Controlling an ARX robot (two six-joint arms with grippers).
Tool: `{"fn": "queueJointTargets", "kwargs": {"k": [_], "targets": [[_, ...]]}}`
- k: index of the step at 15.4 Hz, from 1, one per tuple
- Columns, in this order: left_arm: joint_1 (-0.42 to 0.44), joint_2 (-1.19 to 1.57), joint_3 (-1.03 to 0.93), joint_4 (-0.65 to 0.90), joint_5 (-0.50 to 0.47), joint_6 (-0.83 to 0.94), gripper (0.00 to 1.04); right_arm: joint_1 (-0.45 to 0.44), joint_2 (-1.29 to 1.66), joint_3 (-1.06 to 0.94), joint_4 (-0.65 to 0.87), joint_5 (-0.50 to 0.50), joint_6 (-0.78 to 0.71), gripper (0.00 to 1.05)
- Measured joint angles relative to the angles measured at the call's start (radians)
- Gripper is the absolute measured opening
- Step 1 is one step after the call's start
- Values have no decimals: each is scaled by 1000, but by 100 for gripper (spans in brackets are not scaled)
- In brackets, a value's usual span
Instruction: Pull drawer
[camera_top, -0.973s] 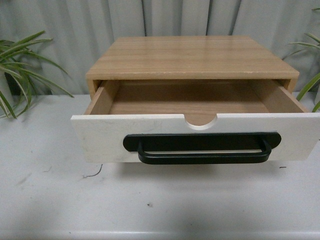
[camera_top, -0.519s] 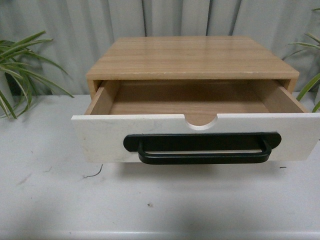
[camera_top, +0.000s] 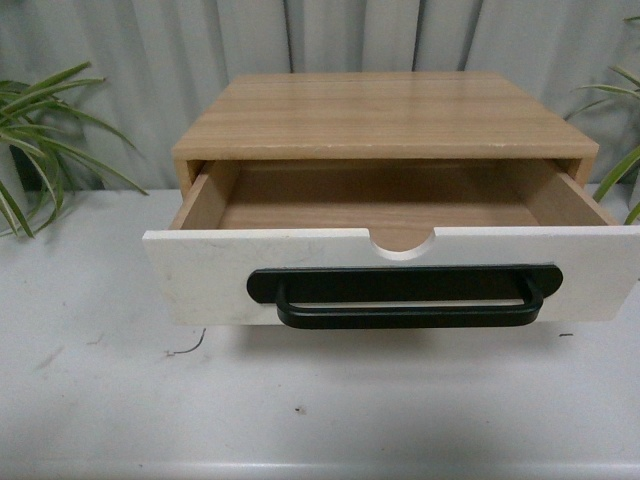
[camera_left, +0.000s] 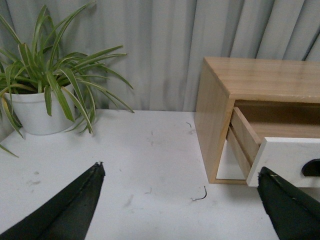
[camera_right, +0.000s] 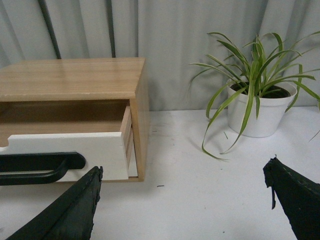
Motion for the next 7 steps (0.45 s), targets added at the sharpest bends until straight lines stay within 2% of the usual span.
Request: {"fn": "queueJointTargets", "kwargs": {"k": [1,2,7], "targets": [[0,0,0,0,0,1,100,0,0,0,0,0,2,100],[0,0,0,0,0,0,97,0,0,0,0,0,1,97],[0,0,0,0,0,1,98,0,0,0,0,0,1,98]]}}
